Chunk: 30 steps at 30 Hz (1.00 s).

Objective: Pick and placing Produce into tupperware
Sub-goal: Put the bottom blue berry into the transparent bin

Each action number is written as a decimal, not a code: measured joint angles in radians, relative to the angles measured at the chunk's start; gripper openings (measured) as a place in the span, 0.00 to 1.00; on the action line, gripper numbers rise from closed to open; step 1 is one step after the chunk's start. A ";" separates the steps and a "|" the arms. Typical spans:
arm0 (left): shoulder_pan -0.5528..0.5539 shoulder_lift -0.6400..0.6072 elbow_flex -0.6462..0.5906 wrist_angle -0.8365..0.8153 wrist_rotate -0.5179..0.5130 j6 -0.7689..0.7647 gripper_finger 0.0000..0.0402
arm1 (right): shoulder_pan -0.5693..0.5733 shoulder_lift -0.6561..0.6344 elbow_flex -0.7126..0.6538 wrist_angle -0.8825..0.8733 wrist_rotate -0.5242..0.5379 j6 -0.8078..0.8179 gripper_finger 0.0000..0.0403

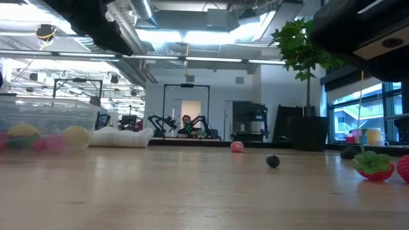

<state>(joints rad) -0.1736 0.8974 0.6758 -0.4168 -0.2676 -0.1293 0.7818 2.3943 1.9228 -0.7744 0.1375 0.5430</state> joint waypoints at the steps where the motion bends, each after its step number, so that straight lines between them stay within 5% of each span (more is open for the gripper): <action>1: 0.000 0.000 0.000 0.000 0.000 0.000 0.44 | 0.000 0.000 0.000 -0.001 0.000 0.002 0.11; 17: 0.000 0.000 0.000 0.000 0.000 0.000 0.44 | -0.032 -0.002 0.079 -0.145 -0.001 -0.023 0.10; 30: 0.000 0.000 0.000 0.000 0.000 -0.002 0.44 | -0.128 -0.002 0.295 -0.418 0.176 -0.126 0.10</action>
<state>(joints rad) -0.1738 0.8974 0.6754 -0.4164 -0.2676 -0.1310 0.6535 2.3920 2.2176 -1.1920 0.3132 0.4171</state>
